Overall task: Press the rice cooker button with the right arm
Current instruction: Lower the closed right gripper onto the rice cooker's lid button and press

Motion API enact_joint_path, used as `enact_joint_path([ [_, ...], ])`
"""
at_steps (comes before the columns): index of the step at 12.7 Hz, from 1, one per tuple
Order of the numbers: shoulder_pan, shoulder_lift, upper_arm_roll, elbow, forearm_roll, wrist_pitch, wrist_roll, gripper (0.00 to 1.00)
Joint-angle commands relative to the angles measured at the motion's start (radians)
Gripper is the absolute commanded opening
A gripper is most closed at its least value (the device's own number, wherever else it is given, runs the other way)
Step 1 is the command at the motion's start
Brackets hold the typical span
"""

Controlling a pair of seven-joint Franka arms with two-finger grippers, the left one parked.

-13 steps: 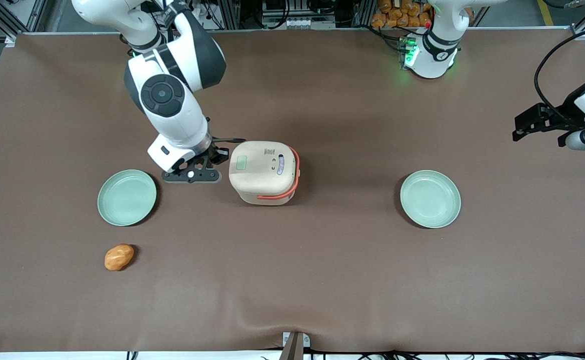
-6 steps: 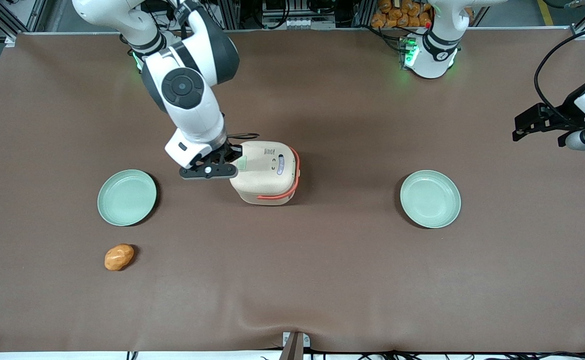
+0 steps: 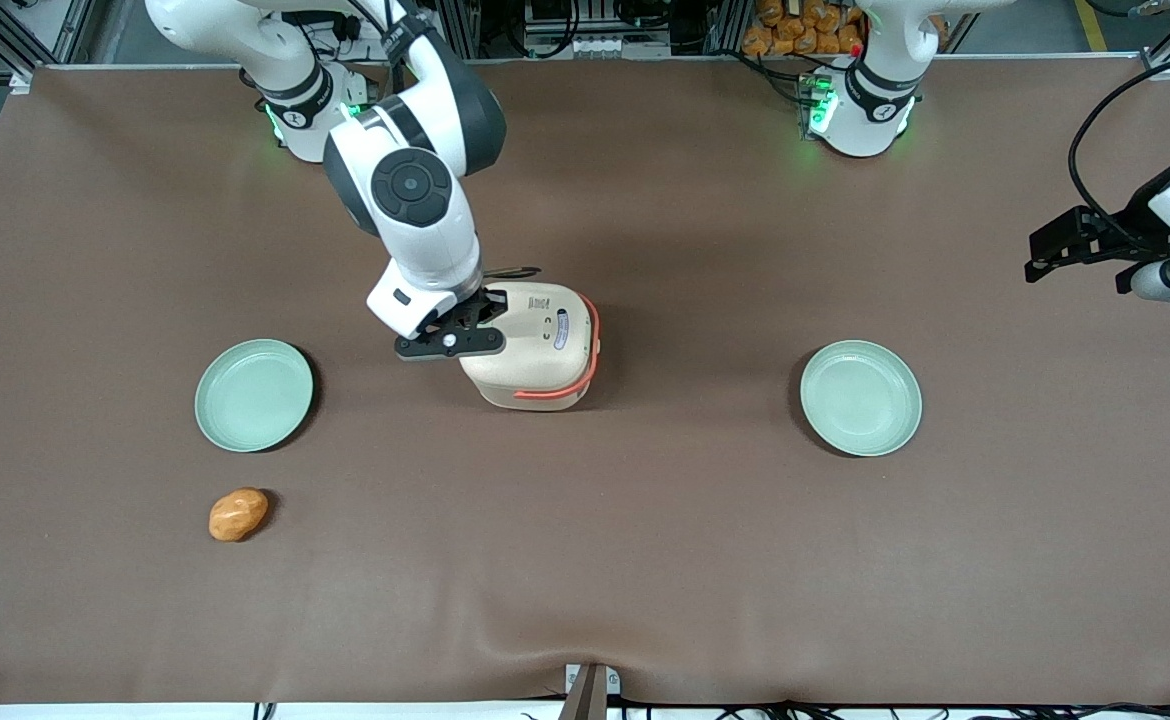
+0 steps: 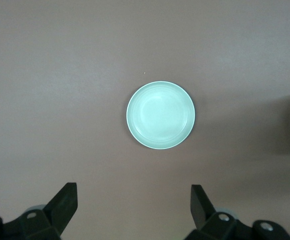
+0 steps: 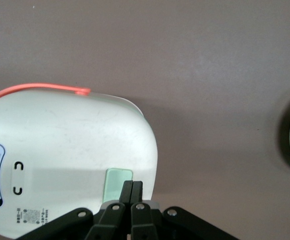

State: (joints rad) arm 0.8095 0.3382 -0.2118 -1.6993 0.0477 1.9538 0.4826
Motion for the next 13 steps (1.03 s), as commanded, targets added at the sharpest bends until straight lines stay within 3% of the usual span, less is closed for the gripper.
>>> enact_joint_path([
  [1, 0.019, 0.008, -0.011, -0.006, 0.000, 0.008, 0.016, 0.00],
  [13, 0.045, 0.056, -0.011, -0.006, 0.001, 0.031, 0.028, 0.00],
])
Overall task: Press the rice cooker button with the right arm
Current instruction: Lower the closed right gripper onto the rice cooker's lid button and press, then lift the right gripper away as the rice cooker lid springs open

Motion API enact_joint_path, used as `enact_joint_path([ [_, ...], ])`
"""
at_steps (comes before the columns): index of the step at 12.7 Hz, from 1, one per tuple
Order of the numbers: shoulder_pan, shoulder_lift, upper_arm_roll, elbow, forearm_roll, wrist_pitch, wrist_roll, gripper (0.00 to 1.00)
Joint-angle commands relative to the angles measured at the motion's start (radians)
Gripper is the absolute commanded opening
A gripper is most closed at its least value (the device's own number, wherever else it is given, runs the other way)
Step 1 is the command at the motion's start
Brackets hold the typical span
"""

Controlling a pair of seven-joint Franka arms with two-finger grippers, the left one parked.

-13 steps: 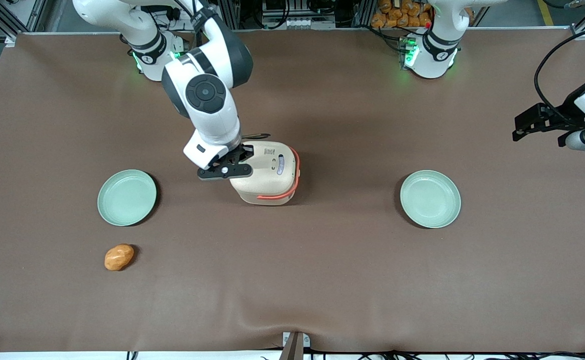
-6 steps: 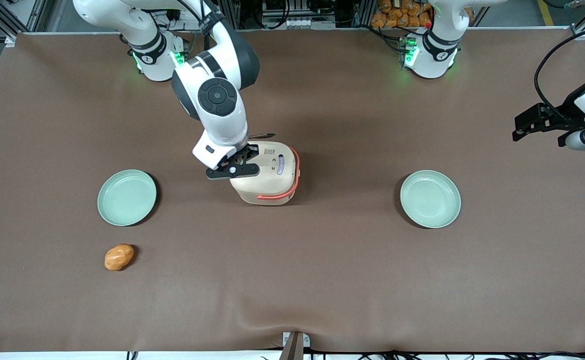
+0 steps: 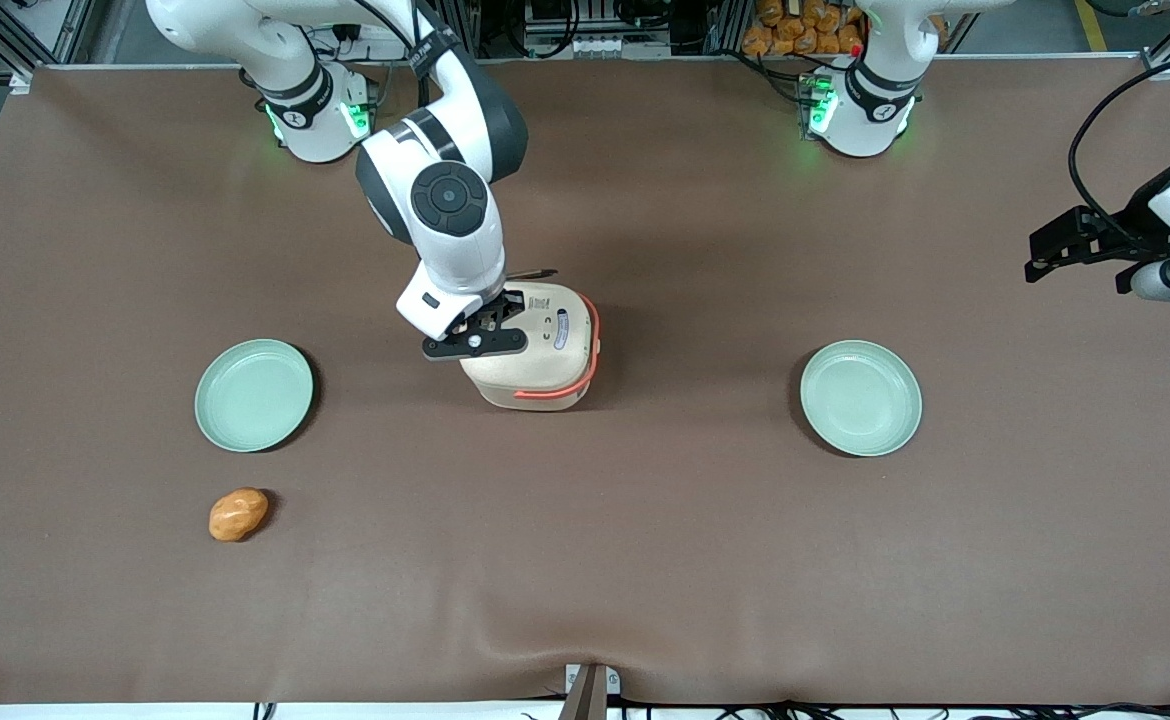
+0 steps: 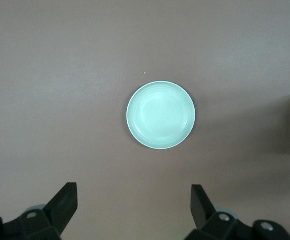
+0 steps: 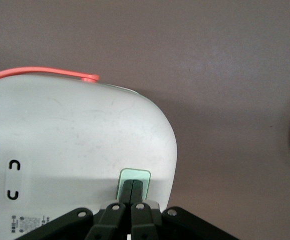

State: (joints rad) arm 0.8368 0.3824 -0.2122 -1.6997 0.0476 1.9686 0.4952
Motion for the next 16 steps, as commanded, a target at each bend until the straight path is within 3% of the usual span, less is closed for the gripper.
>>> enact_joint_path([
  [1, 0.021, 0.018, -0.010, -0.008, 0.000, 0.019, 0.023, 0.00],
  [7, 0.015, 0.020, -0.013, 0.009, 0.001, -0.008, 0.036, 0.00],
  [12, -0.068, -0.028, -0.018, 0.251, 0.011, -0.379, 0.003, 0.00],
  [13, -0.099, -0.046, -0.019, 0.294, 0.023, -0.437, -0.009, 0.35],
  [14, -0.135, -0.065, -0.019, 0.319, 0.034, -0.473, -0.023, 0.99],
  [16, -0.203, -0.103, -0.021, 0.350, 0.052, -0.519, -0.026, 1.00],
])
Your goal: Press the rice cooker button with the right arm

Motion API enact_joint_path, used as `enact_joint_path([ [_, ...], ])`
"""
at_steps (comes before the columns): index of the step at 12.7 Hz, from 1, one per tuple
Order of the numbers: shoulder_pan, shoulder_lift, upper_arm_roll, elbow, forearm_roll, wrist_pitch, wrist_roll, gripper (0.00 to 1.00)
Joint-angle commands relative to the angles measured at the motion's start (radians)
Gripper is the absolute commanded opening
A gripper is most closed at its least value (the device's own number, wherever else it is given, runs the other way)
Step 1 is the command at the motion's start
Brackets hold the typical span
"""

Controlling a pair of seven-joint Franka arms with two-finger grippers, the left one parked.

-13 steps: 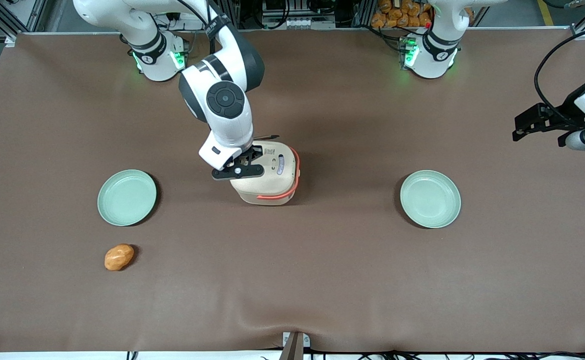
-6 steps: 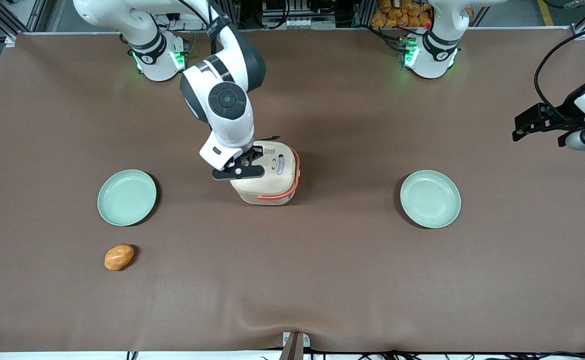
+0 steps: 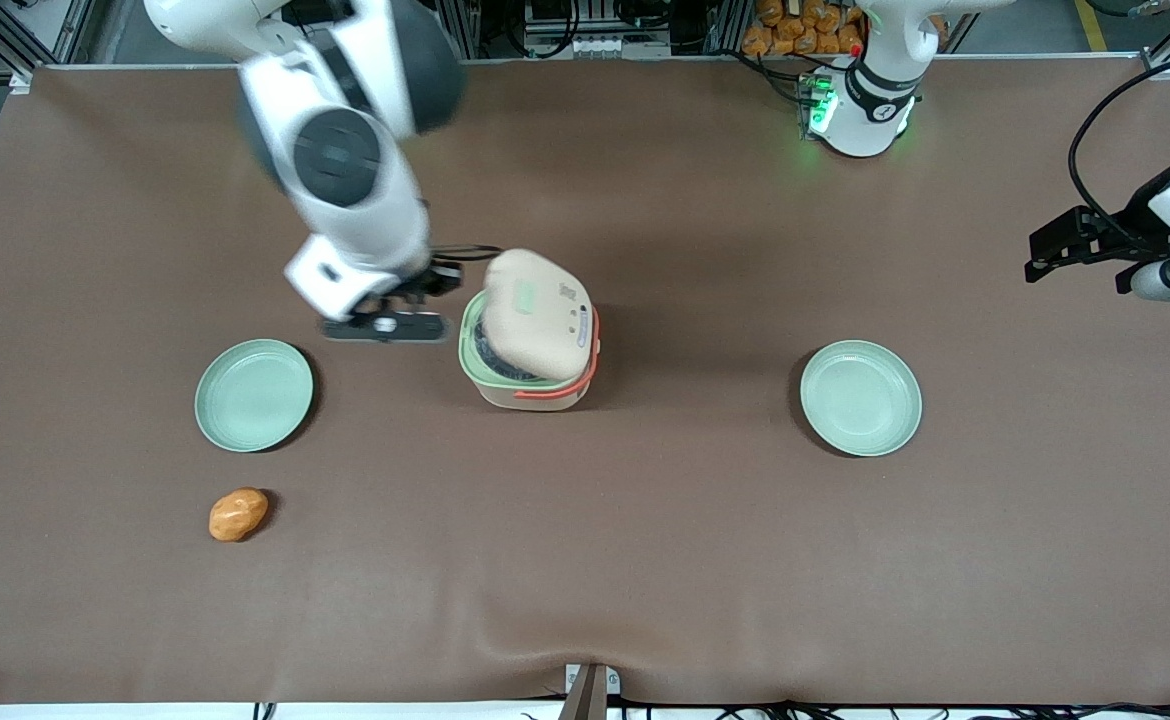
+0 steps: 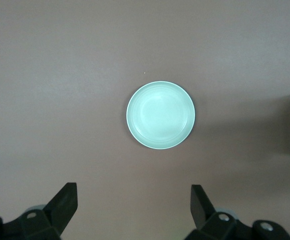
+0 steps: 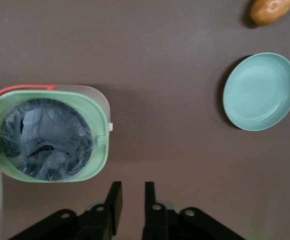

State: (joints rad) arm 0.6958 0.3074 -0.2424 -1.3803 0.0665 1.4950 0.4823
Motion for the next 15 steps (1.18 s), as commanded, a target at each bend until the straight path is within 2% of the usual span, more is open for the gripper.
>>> enact_joint_path([
  [1, -0.087, -0.045, 0.008, 0.041, 0.026, -0.074, -0.011, 1.00],
  [4, -0.169, -0.108, -0.037, 0.061, 0.021, -0.101, -0.028, 1.00],
  [8, -0.286, -0.177, -0.073, 0.050, 0.023, -0.151, -0.278, 1.00],
  [14, -0.370, -0.220, -0.090, -0.014, 0.003, -0.125, -0.444, 1.00],
  [15, -0.369, -0.228, -0.089, -0.032, -0.037, -0.108, -0.496, 1.00],
])
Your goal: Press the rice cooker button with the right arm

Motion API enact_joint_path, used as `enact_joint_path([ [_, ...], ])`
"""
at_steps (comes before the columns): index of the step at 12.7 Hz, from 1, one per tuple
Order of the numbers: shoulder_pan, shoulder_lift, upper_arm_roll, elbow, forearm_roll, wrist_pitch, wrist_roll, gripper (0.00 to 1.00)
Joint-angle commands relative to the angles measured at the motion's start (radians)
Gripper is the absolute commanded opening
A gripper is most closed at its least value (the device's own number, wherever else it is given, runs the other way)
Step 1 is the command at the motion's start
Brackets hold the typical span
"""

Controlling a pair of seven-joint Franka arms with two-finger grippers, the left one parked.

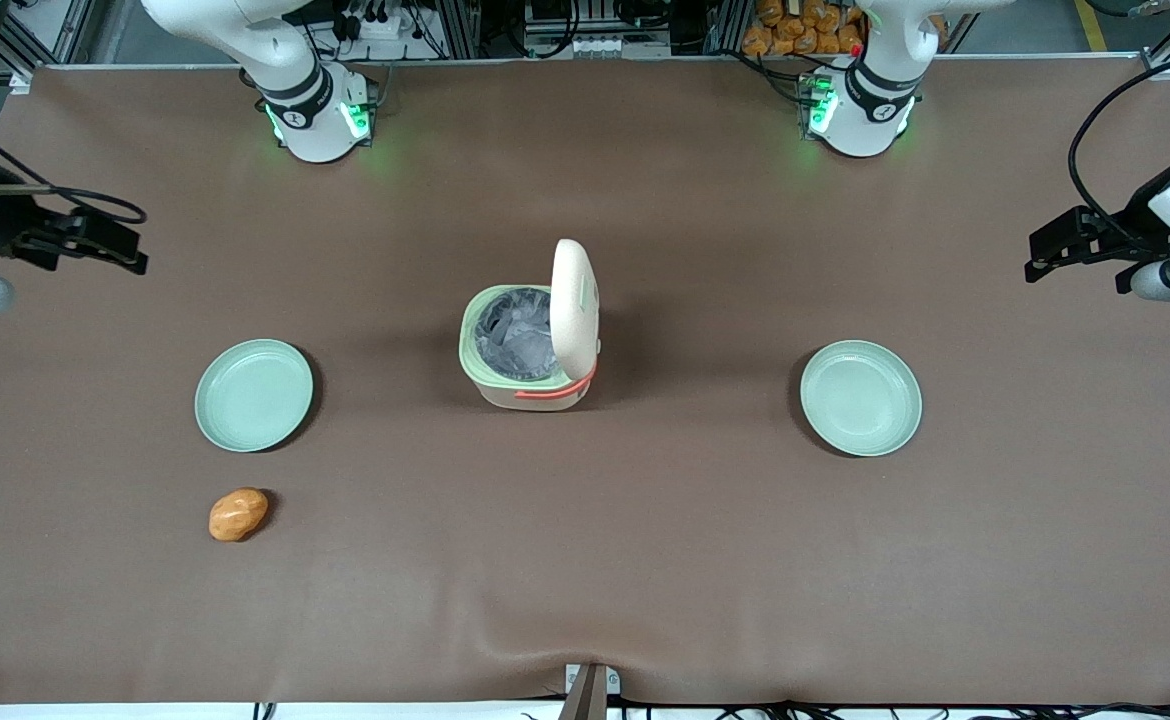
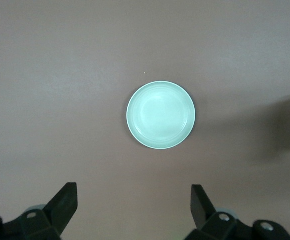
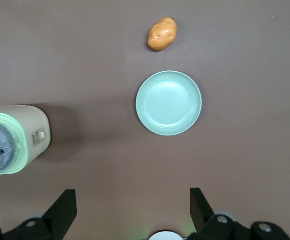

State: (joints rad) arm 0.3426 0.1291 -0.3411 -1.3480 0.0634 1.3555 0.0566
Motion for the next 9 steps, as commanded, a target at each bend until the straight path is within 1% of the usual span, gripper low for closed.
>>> enact_joint_path([
  [1, -0.014, -0.068, 0.010, -0.098, -0.048, 0.071, -0.096, 1.00],
  [5, -0.019, -0.189, 0.010, -0.287, -0.050, 0.197, -0.098, 1.00],
  [9, -0.033, -0.206, 0.010, -0.307, -0.050, 0.200, -0.100, 1.00],
])
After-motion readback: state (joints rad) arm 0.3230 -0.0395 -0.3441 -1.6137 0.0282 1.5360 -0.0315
